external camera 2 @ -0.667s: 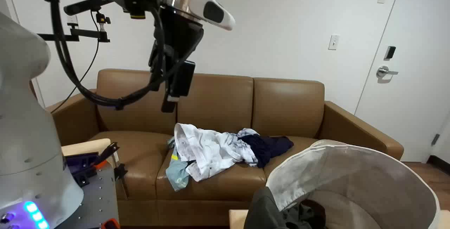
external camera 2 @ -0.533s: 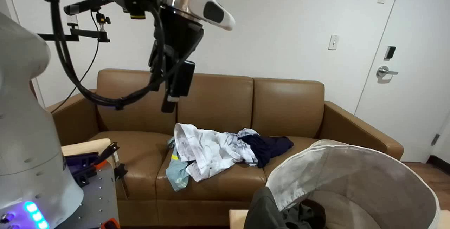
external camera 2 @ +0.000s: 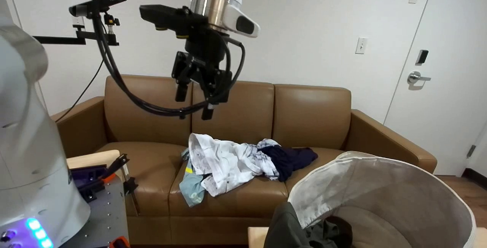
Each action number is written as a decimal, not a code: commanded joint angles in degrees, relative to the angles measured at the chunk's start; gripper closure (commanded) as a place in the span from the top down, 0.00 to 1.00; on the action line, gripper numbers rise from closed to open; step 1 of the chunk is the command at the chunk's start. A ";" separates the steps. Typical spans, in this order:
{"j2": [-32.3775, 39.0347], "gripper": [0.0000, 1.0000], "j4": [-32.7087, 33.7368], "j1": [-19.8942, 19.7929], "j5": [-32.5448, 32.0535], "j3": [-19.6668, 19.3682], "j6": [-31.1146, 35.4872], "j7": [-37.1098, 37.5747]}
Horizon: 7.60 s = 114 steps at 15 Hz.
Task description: Pick the white shorts on the sofa and put them in the laundry bag
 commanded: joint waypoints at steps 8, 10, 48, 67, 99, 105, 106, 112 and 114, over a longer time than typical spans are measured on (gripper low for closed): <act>16.16 1.00 -4.32 15.86 10.10 8.89 21.55 -16.39; 15.04 1.00 -4.46 14.18 9.49 10.28 19.43 -14.26; 81.60 1.00 41.66 13.69 -1.35 30.76 41.99 -43.27; 100.77 1.00 63.76 35.19 -19.72 14.22 46.32 11.03; 84.10 0.02 59.02 21.02 -24.04 22.34 47.23 -0.26; 87.51 0.02 63.27 21.16 -22.00 23.14 46.47 0.22; 87.35 0.02 64.19 21.60 -22.60 22.08 46.77 0.95; 79.83 0.02 71.34 25.52 -26.30 14.40 48.11 6.12; 76.20 0.02 72.56 27.61 -29.03 10.72 47.16 8.90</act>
